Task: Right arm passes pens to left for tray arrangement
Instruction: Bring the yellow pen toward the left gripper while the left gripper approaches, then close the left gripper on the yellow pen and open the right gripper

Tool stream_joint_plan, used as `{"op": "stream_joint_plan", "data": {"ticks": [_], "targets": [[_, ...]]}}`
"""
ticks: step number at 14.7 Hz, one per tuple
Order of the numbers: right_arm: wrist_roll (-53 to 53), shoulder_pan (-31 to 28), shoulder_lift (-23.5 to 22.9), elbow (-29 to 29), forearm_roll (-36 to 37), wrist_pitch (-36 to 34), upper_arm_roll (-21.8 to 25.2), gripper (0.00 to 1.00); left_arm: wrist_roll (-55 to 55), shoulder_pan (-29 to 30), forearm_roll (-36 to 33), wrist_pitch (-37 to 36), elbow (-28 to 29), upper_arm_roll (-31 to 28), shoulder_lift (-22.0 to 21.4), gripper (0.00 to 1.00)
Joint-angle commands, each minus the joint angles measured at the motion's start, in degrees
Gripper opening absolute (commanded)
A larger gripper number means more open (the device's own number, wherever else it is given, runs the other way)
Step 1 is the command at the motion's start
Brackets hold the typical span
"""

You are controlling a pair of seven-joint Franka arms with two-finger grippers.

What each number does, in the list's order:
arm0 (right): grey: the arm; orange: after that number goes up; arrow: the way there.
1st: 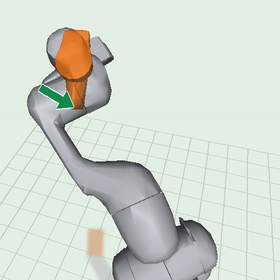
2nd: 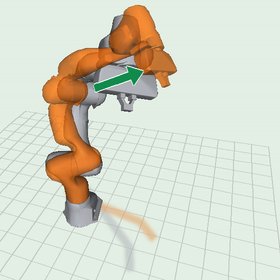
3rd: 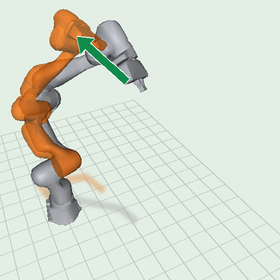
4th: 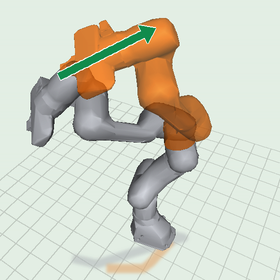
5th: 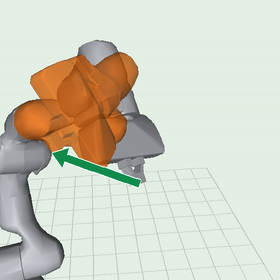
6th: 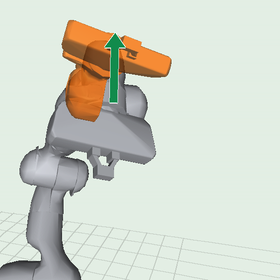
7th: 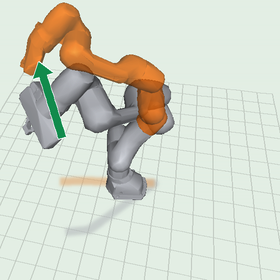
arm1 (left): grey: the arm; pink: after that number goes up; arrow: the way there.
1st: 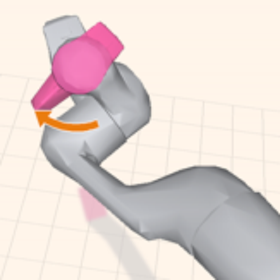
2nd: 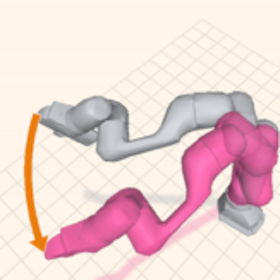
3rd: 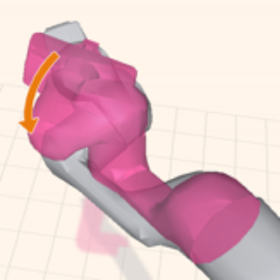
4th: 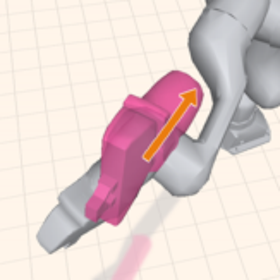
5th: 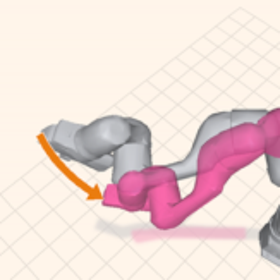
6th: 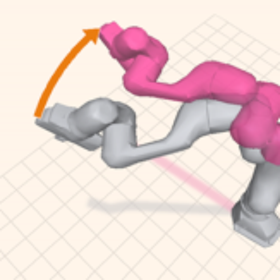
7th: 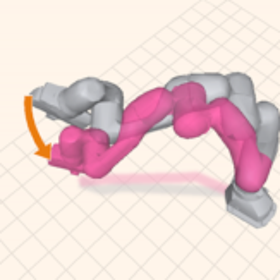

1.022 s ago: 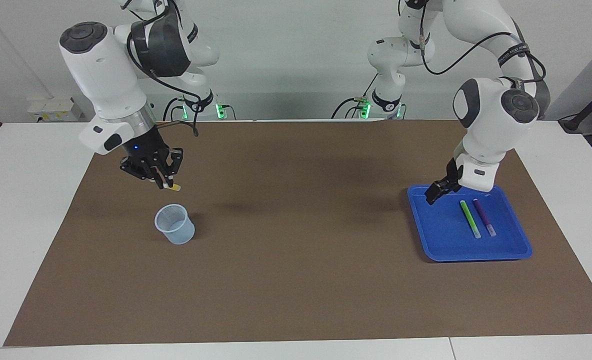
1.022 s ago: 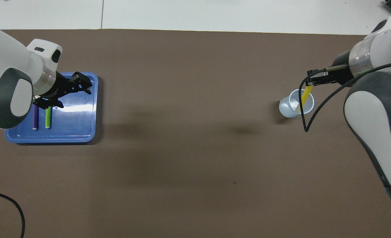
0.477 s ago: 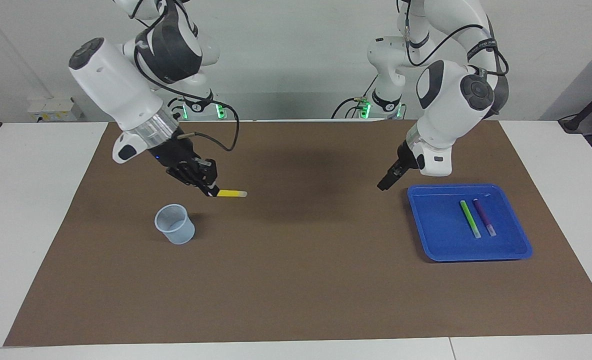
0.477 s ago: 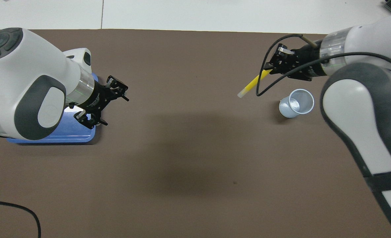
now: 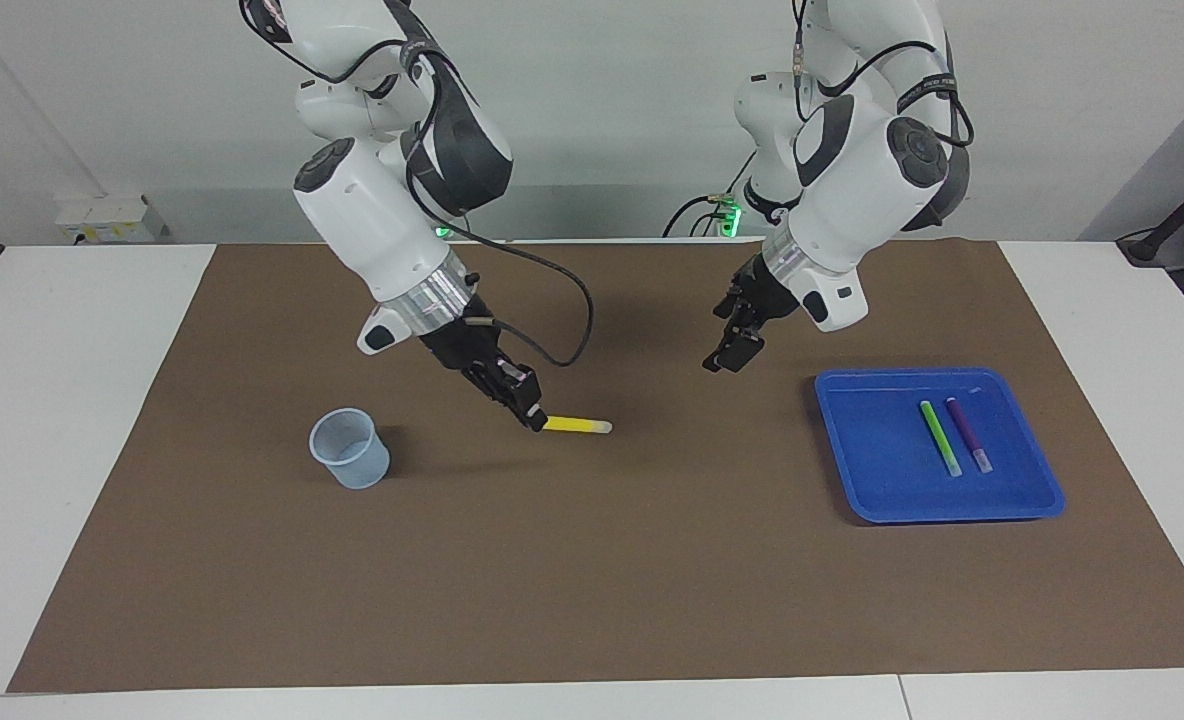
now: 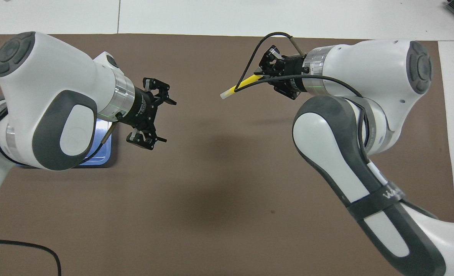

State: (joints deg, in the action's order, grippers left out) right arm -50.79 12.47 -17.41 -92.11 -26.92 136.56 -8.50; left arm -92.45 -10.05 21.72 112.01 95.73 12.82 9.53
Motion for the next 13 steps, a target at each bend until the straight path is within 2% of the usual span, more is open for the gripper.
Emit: {"op": "stream_joint_plan", "data": {"ticks": [1,3,5,7,10,13], "targets": [[-5.9,2.2,0.9,-2.9,-1.9,6.6,-0.1,0.11,-14.5,-3.6,1.1,11.2,0.7,-0.4,0.6,1.0],[-9.8,3.0,0.9,-3.0,-3.6,7.9,-0.1,0.11,-20.5,-5.2,1.2,20.0,3.2,-0.4,0.6,1.0],[-11.7,4.6,0.7,-3.1,-5.6,11.3,-0.1,0.11,-26.5,-6.3,1.1,23.8,3.9,-0.4,0.8,1.0],[-13.8,5.1,0.4,-2.8,-5.6,12.2,-0.1,0.11,-27.0,-7.9,0.9,25.3,4.5,-0.5,0.9,1.0],[-14.6,5.7,0.4,-2.7,-5.7,12.2,-0.1,0.11,-27.4,-9.8,0.9,36.4,9.4,-0.4,0.6,1.0],[-15.8,6.2,0.4,-2.6,-5.7,13.6,-0.1,0.11,-30.8,-10.0,1.1,39.9,9.2,-0.5,1.3,0.9]]}}
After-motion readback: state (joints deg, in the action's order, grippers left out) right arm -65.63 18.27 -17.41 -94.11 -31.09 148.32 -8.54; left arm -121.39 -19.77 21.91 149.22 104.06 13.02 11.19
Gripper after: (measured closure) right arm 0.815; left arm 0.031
